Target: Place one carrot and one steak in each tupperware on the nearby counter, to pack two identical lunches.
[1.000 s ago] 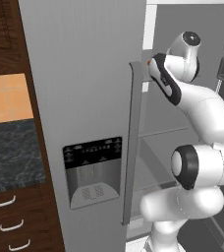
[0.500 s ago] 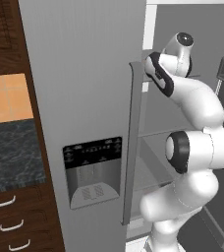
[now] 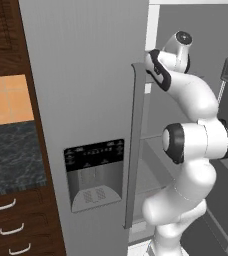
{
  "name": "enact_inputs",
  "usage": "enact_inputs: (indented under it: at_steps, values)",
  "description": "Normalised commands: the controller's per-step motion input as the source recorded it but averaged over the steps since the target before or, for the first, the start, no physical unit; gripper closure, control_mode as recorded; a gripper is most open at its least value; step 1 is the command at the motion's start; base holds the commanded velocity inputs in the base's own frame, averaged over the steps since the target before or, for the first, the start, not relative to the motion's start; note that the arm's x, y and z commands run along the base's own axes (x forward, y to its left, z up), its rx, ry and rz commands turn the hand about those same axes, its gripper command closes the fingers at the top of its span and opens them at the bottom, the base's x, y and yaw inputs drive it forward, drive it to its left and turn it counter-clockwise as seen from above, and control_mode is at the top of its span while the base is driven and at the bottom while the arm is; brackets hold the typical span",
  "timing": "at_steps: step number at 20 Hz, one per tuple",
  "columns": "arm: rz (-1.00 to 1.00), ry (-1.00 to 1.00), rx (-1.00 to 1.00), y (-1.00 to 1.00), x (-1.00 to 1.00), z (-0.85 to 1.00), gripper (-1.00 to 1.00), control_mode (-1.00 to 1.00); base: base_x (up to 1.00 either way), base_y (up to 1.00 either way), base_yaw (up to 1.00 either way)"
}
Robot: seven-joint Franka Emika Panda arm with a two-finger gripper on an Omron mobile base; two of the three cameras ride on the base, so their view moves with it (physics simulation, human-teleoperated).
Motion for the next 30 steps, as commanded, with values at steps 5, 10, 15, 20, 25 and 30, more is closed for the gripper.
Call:
enact_inputs:
  at_steps: [5,10,15,20,25,30]
  values:
    - [0.0,-0.01,0.0,-0.02,0.32,-0.61,-1.0,-1.0,0.0,0.0,0.0]
    - [0.0,0.0,0.0,-0.02,-0.08,-0.27,-1.0,-1.0,0.0,0.0,0.0]
    - [0.0,0.0,0.0,0.0,0.0,-0.11,1.0,-1.0,0.0,0.0,0.0]
    - [0.0,0.0,0.0,0.0,0.0,-0.11,1.0,-1.0,0.0,0.0,0.0]
    - [0.0,0.01,0.0,0.0,-0.04,-0.02,1.0,-1.0,0.0,0.0,0.0]
    - [-0.01,-0.03,0.0,0.0,-0.5,-0.07,1.0,-1.0,0.0,0.0,0.0]
